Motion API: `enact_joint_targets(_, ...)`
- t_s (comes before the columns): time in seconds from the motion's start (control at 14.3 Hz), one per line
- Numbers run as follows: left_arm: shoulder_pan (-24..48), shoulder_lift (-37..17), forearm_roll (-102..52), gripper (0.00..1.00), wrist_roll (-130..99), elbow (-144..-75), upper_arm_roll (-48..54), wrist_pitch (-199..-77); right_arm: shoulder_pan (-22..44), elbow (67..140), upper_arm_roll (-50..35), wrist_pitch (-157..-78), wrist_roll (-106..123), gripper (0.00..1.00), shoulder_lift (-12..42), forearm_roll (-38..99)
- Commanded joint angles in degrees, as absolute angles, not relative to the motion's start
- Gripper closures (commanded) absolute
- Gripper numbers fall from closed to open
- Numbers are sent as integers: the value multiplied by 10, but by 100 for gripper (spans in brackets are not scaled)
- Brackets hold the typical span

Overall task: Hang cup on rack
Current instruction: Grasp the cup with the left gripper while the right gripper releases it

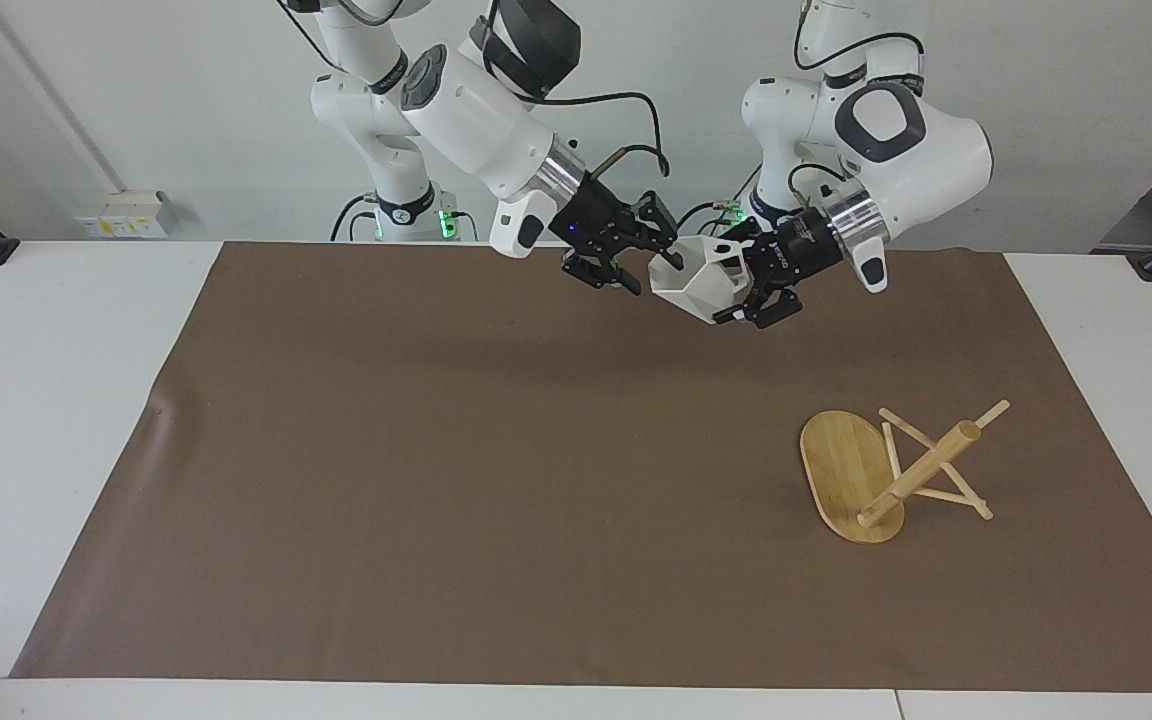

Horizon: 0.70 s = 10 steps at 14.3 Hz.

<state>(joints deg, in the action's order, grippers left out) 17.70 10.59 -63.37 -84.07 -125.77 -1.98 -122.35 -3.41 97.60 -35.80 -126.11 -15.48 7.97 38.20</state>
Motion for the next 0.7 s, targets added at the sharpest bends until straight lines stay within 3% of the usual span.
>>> enact_joint_targets(0.0, 178, 120, -593, 100, -851, -1276, -26, -1230, -44, 977, -366, -1263, -161, 2, 76, 396)
enact_joint_targets(0.63, 115, 117, -519, 100, -947, -1311, -25, -1298, -48, 972, -346, -1252, -161, 0, 70, 388)
